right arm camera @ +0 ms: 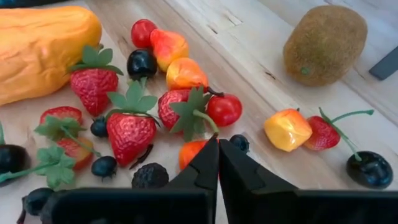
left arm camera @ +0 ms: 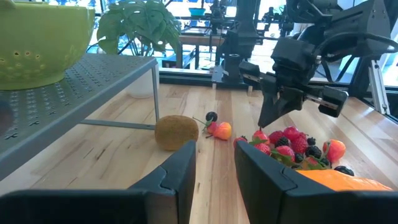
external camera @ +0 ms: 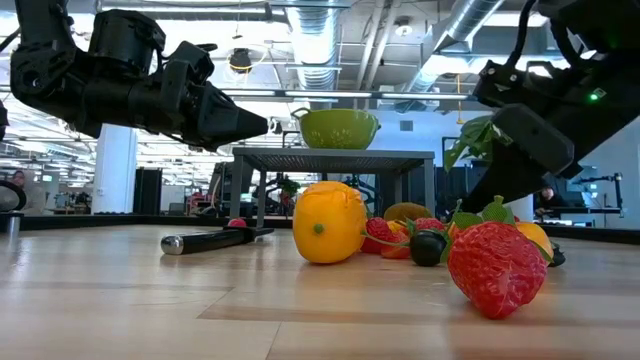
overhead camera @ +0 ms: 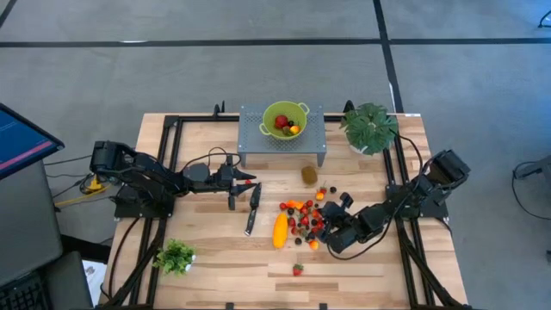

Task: Pick & Place Fruit
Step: Put the peach into the green strainer bowl on the shelf

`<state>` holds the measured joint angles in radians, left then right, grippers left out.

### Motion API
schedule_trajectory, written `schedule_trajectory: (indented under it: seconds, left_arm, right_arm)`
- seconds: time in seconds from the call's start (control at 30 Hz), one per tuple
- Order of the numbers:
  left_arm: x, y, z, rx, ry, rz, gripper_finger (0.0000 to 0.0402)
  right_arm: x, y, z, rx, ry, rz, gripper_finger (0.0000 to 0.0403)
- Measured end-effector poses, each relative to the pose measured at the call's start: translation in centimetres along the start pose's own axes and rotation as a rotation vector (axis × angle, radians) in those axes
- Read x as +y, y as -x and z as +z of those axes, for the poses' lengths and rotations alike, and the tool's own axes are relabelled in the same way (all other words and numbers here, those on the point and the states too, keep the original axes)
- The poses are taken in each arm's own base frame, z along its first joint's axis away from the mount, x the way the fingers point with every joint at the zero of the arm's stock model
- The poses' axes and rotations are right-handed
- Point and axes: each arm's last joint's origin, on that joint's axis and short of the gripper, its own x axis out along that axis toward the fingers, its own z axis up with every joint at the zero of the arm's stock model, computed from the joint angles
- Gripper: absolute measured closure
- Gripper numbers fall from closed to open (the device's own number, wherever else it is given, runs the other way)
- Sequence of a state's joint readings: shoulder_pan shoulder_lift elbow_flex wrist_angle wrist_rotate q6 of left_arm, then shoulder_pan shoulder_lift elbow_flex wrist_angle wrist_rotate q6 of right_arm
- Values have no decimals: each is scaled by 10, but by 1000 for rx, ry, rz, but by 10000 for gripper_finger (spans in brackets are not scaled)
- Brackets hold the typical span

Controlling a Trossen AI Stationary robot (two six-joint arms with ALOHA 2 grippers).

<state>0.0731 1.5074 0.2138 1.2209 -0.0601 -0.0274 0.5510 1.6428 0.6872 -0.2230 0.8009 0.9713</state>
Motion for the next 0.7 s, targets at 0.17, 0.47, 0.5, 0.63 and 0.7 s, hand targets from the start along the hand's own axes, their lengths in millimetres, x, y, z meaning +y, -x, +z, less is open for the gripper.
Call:
schedule_trajectory:
  seconds: [0.17, 0.47, 0.5, 0.63, 0.7]
  left_arm:
    - [0, 0, 0, 0, 0, 0, 296]
    - [0, 0, 0, 0, 0, 0, 296]
    - [0, 0, 0, 0, 0, -1, 296]
    - [0, 0, 0, 0, 0, -5, 296]
    - [0, 0, 0, 1, 0, -4, 296]
  right_arm:
    - [0, -1, 1, 2, -11, 2, 400]
    - [0, -2, 1, 16, -57, 9, 352]
    - [0, -2, 1, 24, -50, 14, 345]
    - [0, -2, 0, 57, -29, 37, 327]
    - [1, -2, 0, 69, -26, 46, 322]
